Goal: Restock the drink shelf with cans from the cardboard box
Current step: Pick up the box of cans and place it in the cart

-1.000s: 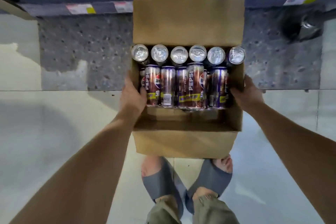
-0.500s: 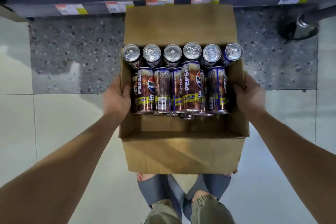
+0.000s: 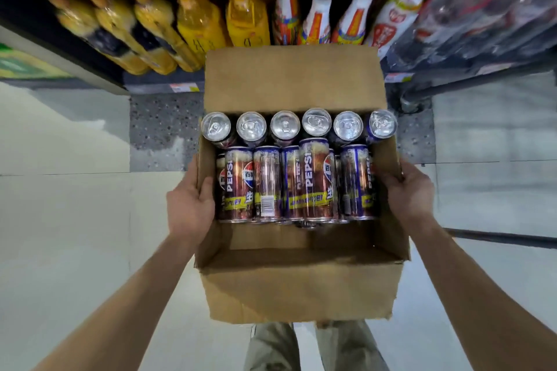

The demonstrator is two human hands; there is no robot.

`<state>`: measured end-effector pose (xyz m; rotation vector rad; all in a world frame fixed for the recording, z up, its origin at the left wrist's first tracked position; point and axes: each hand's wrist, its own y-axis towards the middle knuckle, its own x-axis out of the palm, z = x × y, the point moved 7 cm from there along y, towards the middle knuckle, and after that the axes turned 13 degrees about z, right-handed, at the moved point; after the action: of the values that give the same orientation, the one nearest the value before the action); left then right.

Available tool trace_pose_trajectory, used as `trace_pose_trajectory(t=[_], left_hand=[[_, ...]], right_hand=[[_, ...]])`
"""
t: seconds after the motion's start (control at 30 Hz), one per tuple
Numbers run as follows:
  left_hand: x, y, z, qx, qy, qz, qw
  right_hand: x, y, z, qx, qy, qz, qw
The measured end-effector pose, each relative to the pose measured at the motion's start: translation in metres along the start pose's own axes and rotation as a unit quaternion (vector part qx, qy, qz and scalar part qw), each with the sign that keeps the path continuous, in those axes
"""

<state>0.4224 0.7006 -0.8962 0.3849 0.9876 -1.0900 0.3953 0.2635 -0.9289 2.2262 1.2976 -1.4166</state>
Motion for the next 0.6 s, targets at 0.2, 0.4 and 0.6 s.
trace_pose_trajectory(t=[0.2, 0.4, 0.6], left_hand=[[-0.114, -0.052, 0.053, -0.032, -0.033, 0.023, 0.999], [-0.198, -0.105, 0.076, -0.026, -0.053, 0.044, 0.997], [-0.261, -0.160, 0.074, -0.002, -0.037, 0.064, 0.997]], right_hand=[[-0.106, -0.054, -0.066, -0.024, 0.007, 0.007, 1.000], [-0.177, -0.104, -0.104, -0.069, 0.006, -0.020, 0.997], [-0.224, -0.164, -0.104, -0.090, 0.054, -0.002, 0.994]])
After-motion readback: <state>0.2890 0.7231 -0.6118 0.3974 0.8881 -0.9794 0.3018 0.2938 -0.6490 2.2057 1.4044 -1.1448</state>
